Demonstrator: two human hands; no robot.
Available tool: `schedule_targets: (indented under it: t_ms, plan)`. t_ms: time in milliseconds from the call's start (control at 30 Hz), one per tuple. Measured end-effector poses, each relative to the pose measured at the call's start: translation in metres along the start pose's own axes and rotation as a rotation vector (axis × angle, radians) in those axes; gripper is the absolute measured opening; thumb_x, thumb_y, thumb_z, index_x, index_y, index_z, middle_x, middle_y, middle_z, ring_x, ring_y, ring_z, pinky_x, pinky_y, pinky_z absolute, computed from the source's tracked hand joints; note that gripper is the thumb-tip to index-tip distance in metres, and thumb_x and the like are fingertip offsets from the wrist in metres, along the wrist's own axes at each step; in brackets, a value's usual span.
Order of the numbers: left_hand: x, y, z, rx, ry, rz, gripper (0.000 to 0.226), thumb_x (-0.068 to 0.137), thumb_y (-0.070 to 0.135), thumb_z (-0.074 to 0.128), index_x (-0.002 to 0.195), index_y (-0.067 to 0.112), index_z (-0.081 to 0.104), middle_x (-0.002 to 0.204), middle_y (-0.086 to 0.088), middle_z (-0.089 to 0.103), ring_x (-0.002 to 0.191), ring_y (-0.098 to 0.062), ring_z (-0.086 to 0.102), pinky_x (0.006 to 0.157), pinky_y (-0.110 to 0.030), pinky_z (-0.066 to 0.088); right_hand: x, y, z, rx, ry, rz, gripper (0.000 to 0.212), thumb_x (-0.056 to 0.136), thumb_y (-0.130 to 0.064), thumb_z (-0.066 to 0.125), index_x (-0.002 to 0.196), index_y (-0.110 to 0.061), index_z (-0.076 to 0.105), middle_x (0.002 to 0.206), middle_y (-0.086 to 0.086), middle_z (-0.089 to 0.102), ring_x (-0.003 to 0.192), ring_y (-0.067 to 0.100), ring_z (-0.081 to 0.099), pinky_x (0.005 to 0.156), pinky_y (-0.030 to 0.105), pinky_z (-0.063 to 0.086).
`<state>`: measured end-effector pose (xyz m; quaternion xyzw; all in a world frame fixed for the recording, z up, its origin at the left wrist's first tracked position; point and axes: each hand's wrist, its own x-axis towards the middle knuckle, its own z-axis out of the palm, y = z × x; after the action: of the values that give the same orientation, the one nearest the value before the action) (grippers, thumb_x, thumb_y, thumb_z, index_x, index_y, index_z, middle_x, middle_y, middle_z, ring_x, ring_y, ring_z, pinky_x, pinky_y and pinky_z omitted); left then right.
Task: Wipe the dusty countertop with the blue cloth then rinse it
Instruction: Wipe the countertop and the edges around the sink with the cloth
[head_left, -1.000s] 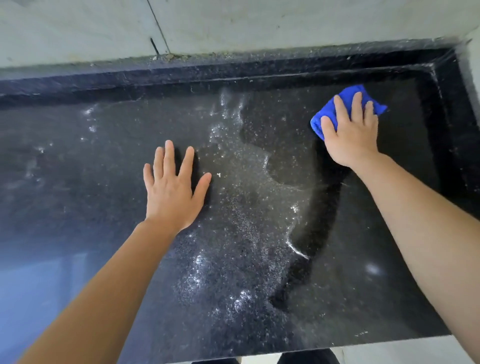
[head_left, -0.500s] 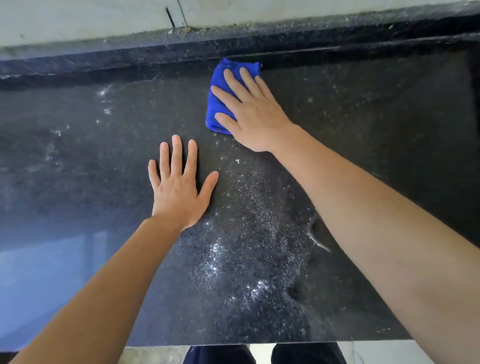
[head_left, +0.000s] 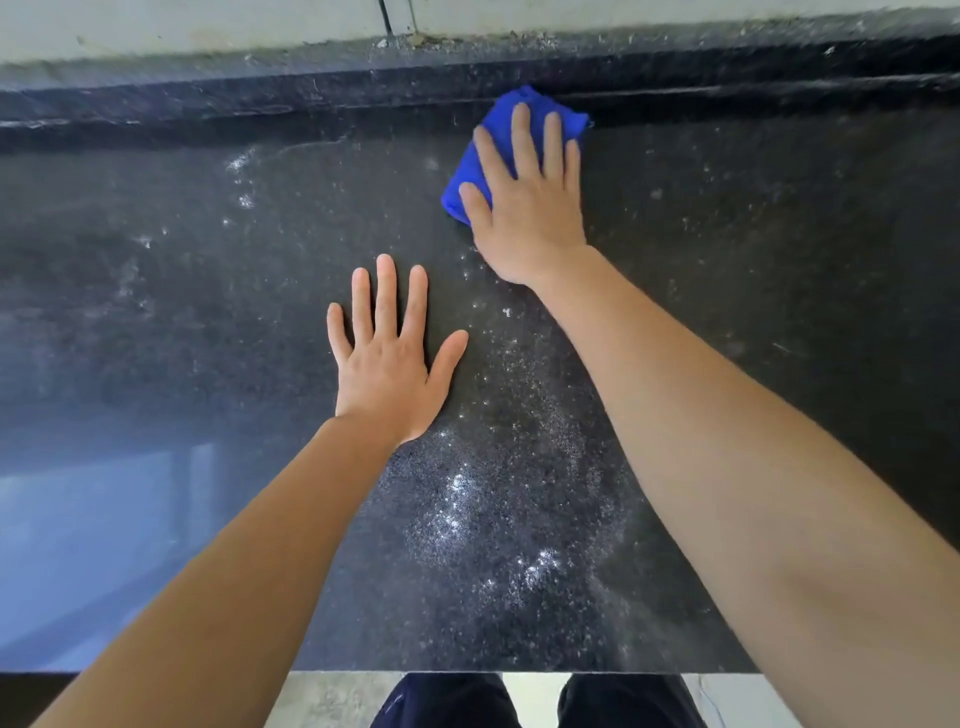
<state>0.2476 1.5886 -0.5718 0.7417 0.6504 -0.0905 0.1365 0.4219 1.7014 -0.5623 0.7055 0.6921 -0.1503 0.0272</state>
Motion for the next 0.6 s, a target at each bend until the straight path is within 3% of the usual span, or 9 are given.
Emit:
schedule_targets:
  t_ms: [133,267,467,600]
  plan:
    - [0.0,0.001,0.001,0.012,0.003,-0.011,0.076,0.097,0.066,0.01,0.158,0.024,-0.005,0.165,-0.004,-0.013,0.152,-0.028,-0.012,0.121,-0.055,-0.001,-0.006,-0.018,0.004,-0.047,-0.047,-0.179,0.061,0.105,-0.051,0.019,0.159,-0.026,0.007,0.166,0.011,-0.005,0.152,0.039,-0.007,0.123,0.051,-0.001]
    - [-0.001,0.002,0.002,0.013,0.014,-0.014,0.076,0.097,0.065,0.012,0.158,0.023,-0.004,0.165,-0.005,-0.012,0.152,-0.029,-0.011,0.12,-0.056,0.0,-0.058,0.049,0.009,-0.027,-0.027,-0.227,0.061,0.104,-0.054,0.021,0.159,-0.03,0.008,0.167,0.006,-0.003,0.153,0.032,-0.006,0.124,0.048,0.0]
    - [-0.001,0.002,-0.004,0.012,-0.045,-0.015,0.078,0.096,0.066,0.008,0.157,0.022,-0.01,0.164,-0.006,-0.018,0.151,-0.029,-0.016,0.12,-0.056,-0.003,-0.182,0.162,0.016,0.001,-0.049,0.088,0.064,0.101,-0.059,0.018,0.158,-0.032,0.007,0.167,0.003,-0.008,0.153,0.029,-0.008,0.124,0.049,0.002]
    - [-0.02,0.019,-0.018,-0.136,-0.064,-0.029,0.078,0.098,0.064,0.014,0.158,0.017,-0.001,0.164,-0.008,-0.016,0.151,-0.027,-0.015,0.121,-0.056,-0.002,-0.231,0.156,0.026,0.033,-0.026,0.292,0.068,0.098,-0.058,0.013,0.159,-0.027,0.012,0.167,0.011,-0.001,0.152,0.038,-0.001,0.122,0.055,0.009]
